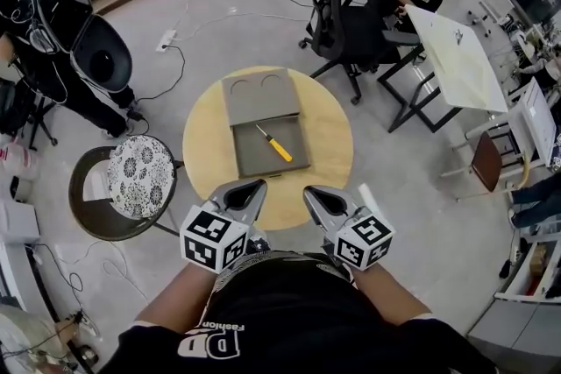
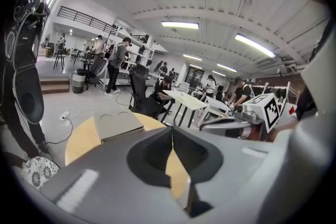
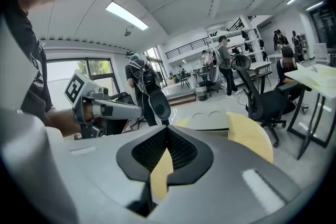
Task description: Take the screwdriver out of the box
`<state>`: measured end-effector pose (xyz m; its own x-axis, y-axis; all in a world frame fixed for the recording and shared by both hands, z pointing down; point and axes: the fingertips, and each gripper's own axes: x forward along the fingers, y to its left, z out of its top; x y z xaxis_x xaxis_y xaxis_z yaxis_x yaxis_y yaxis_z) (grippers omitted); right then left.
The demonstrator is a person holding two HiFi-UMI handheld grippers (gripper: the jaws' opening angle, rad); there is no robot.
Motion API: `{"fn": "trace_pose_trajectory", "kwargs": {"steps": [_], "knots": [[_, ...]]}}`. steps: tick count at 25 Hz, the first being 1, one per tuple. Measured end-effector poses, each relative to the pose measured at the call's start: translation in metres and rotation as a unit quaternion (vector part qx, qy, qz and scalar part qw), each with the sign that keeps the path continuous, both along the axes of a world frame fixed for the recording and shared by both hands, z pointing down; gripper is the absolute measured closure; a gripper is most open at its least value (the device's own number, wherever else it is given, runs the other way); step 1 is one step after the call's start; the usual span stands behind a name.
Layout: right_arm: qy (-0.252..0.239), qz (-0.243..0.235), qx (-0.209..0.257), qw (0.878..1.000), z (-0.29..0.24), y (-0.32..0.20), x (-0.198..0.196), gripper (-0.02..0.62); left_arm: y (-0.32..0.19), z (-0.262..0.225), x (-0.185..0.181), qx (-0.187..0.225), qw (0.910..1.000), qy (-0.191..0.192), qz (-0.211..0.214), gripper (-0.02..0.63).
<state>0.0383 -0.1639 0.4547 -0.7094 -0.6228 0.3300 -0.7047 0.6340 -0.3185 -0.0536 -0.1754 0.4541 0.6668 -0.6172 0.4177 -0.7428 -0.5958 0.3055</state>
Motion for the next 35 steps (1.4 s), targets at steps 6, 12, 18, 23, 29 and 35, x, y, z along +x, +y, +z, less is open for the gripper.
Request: {"fn": "trace_pose_trajectory", "kwargs": {"steps": [6,12,18,23,29,35], "knots": [[0.011,0.010,0.007,1.000,-0.001,-0.026,-0.010,0.595,-0.028,0.006,-0.014,-0.001,1.0000,0.000,0.010,0.546],[0.018,0.014,-0.004,1.000,0.001,-0.041,-0.004,0.595,-0.040,0.017,-0.012,-0.017,0.9997,0.002,0.016,0.546],[0.022,-0.005,-0.006,1.000,0.003,-0.058,-0.010,0.595,-0.051,0.023,-0.020,-0.020,0.9998,-0.004,-0.005,0.546],[0.020,-0.040,-0.007,0.999,0.005,-0.075,-0.008,0.595,-0.061,0.026,-0.022,-0.014,0.9986,-0.028,-0.042,0.546],[0.009,-0.084,-0.016,0.996,0.005,-0.097,0.001,0.595,-0.066,0.026,-0.008,-0.035,0.9952,-0.030,-0.086,0.546],[-0.003,-0.112,-0.023,0.993,0.008,-0.114,0.012,0.595,-0.078,0.042,-0.001,-0.060,0.9886,-0.054,-0.127,0.546]]}}
